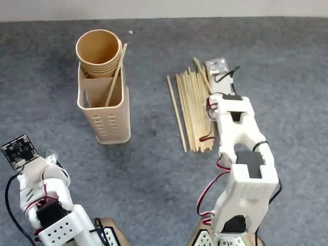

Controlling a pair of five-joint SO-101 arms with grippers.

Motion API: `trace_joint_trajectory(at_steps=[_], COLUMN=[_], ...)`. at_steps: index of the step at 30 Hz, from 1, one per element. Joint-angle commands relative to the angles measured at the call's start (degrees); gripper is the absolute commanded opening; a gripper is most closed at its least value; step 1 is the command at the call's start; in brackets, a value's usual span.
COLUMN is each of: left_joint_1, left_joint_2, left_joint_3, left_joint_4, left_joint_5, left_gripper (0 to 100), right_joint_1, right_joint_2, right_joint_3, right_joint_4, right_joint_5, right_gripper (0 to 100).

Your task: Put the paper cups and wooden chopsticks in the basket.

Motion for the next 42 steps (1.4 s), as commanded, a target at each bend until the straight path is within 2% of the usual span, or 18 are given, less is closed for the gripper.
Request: trace_joint_trajectory(at_steps=[1, 6, 11, 16, 24, 27, 32, 42], left_joint_1=[0.92, 0.92, 0.92, 0.92, 0.92, 0.92, 1.01, 1.19], left_joint_2=[-0.48, -0.48, -0.48, -0.48, -0.48, -0.48, -0.48, -0.48], left_joint_3=[0.75, 0.75, 0.75, 0.75, 0.75, 0.75, 0.75, 0.75], left_joint_4=[-0.88, -0.88, -0.88, -0.88, -0.88, -0.88, -0.88, -0.88], left_joint_5=[0.44, 0.44, 0.44, 0.44, 0.44, 0.44, 0.44, 0.44], left_gripper=[14, 14, 14, 14, 14, 14, 14, 14], right_joint_1=[0.48, 0.04, -0.04, -4.70, -11.30, -14.37, -18.77, -31.69], right_joint_2=[0.48, -7.43, -21.32, -31.60, -38.55, -41.63, -45.23, -45.85], right_joint_3=[-0.84, -4.26, -4.88, -4.62, -3.91, -3.47, -3.47, -3.38], right_joint_4=[1.45, 8.40, 10.77, 10.77, 10.42, 6.02, -6.11, -18.95], right_joint_5=[0.44, -0.18, -5.63, -2.90, -3.16, -4.31, -13.54, -19.69], right_gripper=[0.2, 0.5, 0.5, 0.5, 0.5, 0.5, 0.5, 0.5])
